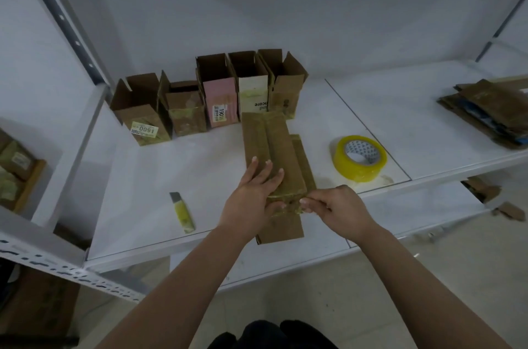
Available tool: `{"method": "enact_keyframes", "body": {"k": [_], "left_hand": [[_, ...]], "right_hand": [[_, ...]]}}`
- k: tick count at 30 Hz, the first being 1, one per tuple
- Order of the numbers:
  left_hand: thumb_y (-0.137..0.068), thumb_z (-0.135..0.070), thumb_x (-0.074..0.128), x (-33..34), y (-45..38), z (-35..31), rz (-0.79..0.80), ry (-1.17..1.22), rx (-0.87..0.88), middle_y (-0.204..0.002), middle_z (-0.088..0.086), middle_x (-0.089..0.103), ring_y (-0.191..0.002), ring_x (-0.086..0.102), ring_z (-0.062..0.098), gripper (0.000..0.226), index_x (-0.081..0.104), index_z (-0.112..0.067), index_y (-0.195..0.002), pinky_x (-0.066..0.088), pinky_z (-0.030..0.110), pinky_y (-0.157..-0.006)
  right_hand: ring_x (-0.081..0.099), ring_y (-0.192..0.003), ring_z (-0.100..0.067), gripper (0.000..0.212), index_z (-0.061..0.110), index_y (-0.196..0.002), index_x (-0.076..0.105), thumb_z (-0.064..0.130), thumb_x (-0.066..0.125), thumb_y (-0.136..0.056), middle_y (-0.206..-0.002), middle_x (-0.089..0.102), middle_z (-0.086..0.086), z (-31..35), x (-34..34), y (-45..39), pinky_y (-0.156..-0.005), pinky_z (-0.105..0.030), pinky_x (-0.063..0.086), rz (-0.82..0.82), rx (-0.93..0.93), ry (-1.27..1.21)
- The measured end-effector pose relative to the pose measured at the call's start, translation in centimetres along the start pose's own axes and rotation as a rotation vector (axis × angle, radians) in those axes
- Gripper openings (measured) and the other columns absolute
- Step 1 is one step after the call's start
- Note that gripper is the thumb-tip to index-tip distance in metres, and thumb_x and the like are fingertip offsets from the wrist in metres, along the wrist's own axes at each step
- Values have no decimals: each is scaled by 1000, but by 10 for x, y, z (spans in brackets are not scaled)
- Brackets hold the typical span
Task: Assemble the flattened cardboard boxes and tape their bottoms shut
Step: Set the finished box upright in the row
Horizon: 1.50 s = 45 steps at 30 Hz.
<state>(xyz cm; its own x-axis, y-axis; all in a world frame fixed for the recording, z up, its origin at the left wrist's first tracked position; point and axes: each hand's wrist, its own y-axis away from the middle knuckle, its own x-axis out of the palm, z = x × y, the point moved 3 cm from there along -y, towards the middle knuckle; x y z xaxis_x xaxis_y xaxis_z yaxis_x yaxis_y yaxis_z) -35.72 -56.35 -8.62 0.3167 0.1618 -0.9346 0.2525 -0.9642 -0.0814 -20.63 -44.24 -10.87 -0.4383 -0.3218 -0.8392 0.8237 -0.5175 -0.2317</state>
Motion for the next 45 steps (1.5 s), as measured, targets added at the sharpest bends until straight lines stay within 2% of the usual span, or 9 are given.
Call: {"method": "enact_keyframes", "body": {"k": [4, 10, 16, 24, 32, 36, 38, 41, 45], "left_hand": [[-95, -40, 55, -3, 0, -1, 10, 60, -5, -161, -3, 15, -149, -8, 18, 67, 24, -27, -152, 5, 26, -118], [-94, -34, 59, -2, -1, -4, -11, 74, -10, -161, -1, 17, -150, -7, 19, 66, 27, -26, -152, 2, 25, -118], [-93, -34, 60, -1, 0, -2, -24, 86, -2, -160, 0, 19, -150, -6, 20, 67, 28, -25, -151, -1, 23, -117], [-94, -35, 59, -1, -1, -2, -19, 105, -13, -161, -2, 18, -150, -7, 18, 66, 27, -27, -151, -1, 25, -118], [-93, -32, 60, -2, -2, -3, 15, 80, -15, -161, -2, 17, -149, -8, 18, 67, 27, -26, -151, -8, 19, -113], [-92, -32, 62, -2, -2, -3, 12, 110, -25, -161, -2, 18, -150, -6, 17, 67, 29, -25, -151, -3, 21, -116], [-91, -30, 64, -3, -1, -2, 4, 147, -37, -160, -3, 19, -149, -6, 15, 67, 31, -25, -150, 3, 25, -118], [-90, -34, 66, -7, -1, -2, 28, 176, -59, -160, -4, 19, -149, -5, 13, 69, 33, -25, -149, 9, 27, -119], [-90, -44, 62, -26, -6, 0, -58, 285, -148, -158, 3, 25, -148, 15, 21, 62, 43, -19, -144, 20, 35, -120]], "right_hand": [[33, -43, -2, 50, 22, -47, 51, 51, 66, -85, -37, 31, 8, -2, -17, -7, -55, -23, 22, 51, 38, 72], [64, -62, -10, 20, 24, -64, 72, 36, 79, -78, -61, 68, 9, 1, -17, -18, -65, -35, 50, 110, 1, -87], [65, -65, -1, 37, 27, -74, 76, 63, 66, -73, -69, 71, 15, 8, -13, -8, -62, -26, 53, 118, -39, -156], [65, -69, -2, 5, 30, -78, 76, 35, 78, -80, -70, 70, 19, -12, -27, -7, -66, -31, 54, 85, 40, -171], [58, -51, -21, 38, 19, -61, 61, 53, 76, -71, -53, 62, 5, 6, -20, -28, -76, -34, 45, 0, -72, 130], [60, -53, -16, 54, 21, -60, 59, 71, 51, -78, -54, 62, 6, 14, -21, -24, -70, -30, 44, 1, -25, 85], [62, -62, -16, 53, 20, -68, 61, 68, 48, -87, -63, 65, 4, 13, -24, -26, -65, -31, 47, -17, 85, -47], [68, -86, -19, 21, 18, -111, 65, 31, 55, -98, -95, 72, -3, 5, -25, -30, -81, -38, 54, -21, 226, -188], [68, -94, -20, 32, 12, -128, 61, 8, 52, -98, -106, 71, -8, 8, -23, -30, -91, -33, 53, 81, 272, -285]]}}
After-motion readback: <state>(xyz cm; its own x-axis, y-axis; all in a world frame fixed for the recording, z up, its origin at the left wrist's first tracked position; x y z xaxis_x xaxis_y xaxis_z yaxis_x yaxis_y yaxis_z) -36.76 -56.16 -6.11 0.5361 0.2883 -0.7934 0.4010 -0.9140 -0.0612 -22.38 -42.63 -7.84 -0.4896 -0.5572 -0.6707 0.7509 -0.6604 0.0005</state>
